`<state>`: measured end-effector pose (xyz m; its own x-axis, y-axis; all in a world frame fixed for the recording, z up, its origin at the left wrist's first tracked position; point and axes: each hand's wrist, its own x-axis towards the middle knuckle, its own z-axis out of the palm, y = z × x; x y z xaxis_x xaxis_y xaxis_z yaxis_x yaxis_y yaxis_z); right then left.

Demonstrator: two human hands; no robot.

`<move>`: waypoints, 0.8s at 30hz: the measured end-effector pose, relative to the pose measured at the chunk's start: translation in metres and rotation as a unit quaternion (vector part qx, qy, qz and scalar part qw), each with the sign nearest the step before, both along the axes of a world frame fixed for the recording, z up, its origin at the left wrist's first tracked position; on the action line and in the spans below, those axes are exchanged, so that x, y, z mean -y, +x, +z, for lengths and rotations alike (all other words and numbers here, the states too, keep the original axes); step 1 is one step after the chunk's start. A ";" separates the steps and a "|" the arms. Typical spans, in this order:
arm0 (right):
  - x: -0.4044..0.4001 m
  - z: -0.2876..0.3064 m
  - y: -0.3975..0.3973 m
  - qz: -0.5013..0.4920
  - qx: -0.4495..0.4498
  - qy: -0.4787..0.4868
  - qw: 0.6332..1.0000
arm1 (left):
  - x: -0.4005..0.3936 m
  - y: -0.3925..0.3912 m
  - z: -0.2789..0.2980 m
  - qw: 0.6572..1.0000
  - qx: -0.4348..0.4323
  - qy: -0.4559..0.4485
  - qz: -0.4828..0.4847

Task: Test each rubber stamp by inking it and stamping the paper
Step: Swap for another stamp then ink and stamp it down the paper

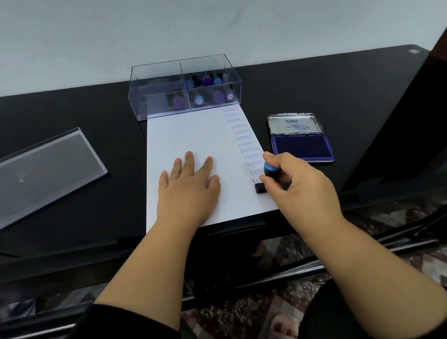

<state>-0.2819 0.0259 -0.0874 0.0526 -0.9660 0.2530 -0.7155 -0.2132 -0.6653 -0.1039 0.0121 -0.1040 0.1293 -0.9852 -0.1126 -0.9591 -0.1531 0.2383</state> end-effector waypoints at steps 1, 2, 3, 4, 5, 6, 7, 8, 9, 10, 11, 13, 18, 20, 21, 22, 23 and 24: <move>0.000 0.001 0.000 0.003 -0.003 -0.001 1.000 | 0.000 0.000 0.000 1.000 0.000 0.000 0.000; 0.000 0.001 0.000 0.006 -0.006 -0.001 1.000 | 0.000 0.000 0.000 1.000 0.000 -0.001 0.000; 0.000 0.001 0.000 0.009 -0.008 -0.001 1.000 | -0.001 0.000 0.000 1.000 -0.001 -0.002 0.001; 0.001 0.001 -0.001 0.011 -0.007 -0.001 1.000 | -0.001 0.000 0.000 1.000 -0.002 -0.003 0.002; 0.001 0.001 -0.002 0.011 0.000 -0.001 1.000 | -0.002 -0.001 0.000 1.000 -0.002 -0.004 0.005; 0.002 0.001 -0.003 0.006 0.018 -0.003 1.000 | -0.002 -0.002 0.000 1.000 -0.002 -0.006 0.008; 0.003 0.001 -0.004 -0.005 0.048 -0.007 0.999 | -0.003 -0.003 -0.001 1.000 0.000 -0.006 0.010; 0.005 0.002 -0.007 -0.019 0.085 -0.012 0.996 | -0.004 -0.004 -0.001 1.000 0.002 -0.005 0.011; 0.007 0.004 -0.010 -0.033 0.116 -0.016 0.993 | -0.006 -0.005 -0.001 1.000 0.003 -0.003 0.012; 0.009 0.006 -0.013 -0.044 0.135 -0.017 0.990 | -0.007 -0.006 -0.001 1.000 0.003 -0.001 0.012; 0.011 0.008 -0.017 -0.053 0.142 -0.016 0.988 | -0.008 -0.007 -0.001 1.000 0.003 0.000 0.013; 0.015 0.010 -0.025 -0.064 0.146 -0.014 0.987 | -0.010 -0.009 -0.001 1.000 0.003 0.002 0.012; 0.022 0.011 -0.032 -0.083 0.165 -0.022 0.983 | -0.015 -0.011 -0.002 1.000 0.003 -0.014 0.010; 0.024 0.012 -0.033 -0.086 0.167 -0.024 0.982 | -0.017 -0.011 -0.002 1.000 -0.003 -0.024 0.011; 0.024 0.012 -0.033 -0.087 0.168 -0.024 0.982 | -0.017 -0.012 -0.002 1.000 -0.005 -0.028 0.012; 0.025 0.012 -0.033 -0.087 0.170 -0.023 0.981 | -0.018 -0.012 -0.002 0.999 -0.008 -0.030 0.013; 0.026 0.013 -0.033 -0.087 0.172 -0.021 0.981 | -0.018 -0.012 -0.003 0.999 -0.011 -0.032 0.014; 0.027 0.012 -0.033 -0.086 0.174 -0.019 0.981 | -0.018 -0.012 -0.003 0.999 -0.013 -0.033 0.015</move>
<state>-0.3145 -0.0008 -0.0750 -0.2061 -0.9426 0.2626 -0.4747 -0.1384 -0.8692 -0.1158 0.0302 -0.1068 0.1564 -0.9864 -0.0508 -0.9474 -0.1644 0.2746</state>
